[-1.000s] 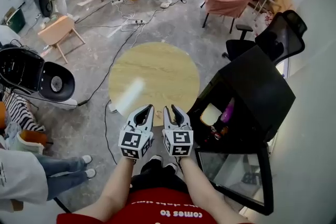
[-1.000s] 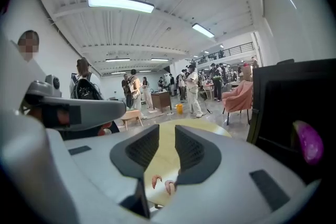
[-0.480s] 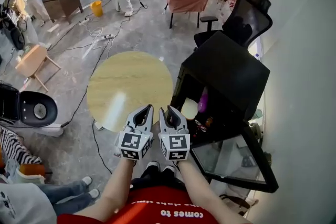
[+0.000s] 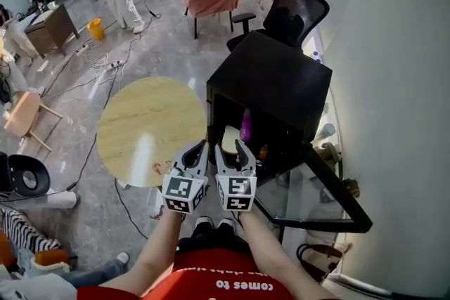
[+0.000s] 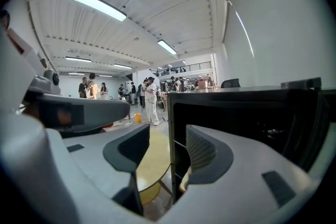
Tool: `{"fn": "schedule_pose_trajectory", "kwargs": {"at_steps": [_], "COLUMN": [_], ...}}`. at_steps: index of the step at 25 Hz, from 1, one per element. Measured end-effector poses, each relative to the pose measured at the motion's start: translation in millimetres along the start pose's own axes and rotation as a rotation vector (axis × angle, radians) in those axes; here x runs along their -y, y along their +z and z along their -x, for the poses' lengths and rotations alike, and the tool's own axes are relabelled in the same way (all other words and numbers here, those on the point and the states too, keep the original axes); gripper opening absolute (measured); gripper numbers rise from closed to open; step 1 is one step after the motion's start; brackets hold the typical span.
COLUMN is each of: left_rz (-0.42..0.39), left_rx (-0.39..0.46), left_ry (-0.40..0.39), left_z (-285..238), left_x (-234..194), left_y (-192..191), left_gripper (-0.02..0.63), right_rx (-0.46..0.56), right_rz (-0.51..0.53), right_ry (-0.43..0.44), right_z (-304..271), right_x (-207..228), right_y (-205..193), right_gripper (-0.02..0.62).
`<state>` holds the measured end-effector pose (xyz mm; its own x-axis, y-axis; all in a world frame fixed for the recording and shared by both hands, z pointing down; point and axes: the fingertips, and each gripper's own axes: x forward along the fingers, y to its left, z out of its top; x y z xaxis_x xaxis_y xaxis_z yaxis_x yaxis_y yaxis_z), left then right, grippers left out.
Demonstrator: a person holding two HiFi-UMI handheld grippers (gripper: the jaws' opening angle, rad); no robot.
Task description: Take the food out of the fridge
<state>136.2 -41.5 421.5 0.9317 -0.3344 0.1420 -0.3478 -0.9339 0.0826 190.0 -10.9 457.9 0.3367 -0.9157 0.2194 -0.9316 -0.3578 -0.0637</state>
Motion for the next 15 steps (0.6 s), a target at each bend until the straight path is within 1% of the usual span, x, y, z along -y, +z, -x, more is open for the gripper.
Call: {"fn": "schedule_pose_trajectory", "kwargs": {"at_steps": [2, 9, 15], "left_rz": [-0.002, -0.022, -0.030], "left_rx": [-0.013, -0.063, -0.083], "left_ry": [-0.025, -0.092, -0.106], "left_z": [-6, -16, -24], "left_x": [10, 34, 33], "left_y": [-5, -21, -28], "left_gripper": [0.003, 0.003, 0.003], "right_rx": [-0.031, -0.088, -0.161], "right_rz": [-0.015, -0.051, -0.026], "right_ry": [-0.033, -0.150, -0.216], "right_z": [2, 7, -19], "right_x": [14, 55, 79], "right_y": [-11, -36, -63], "right_gripper": [0.201, 0.210, 0.250]}}
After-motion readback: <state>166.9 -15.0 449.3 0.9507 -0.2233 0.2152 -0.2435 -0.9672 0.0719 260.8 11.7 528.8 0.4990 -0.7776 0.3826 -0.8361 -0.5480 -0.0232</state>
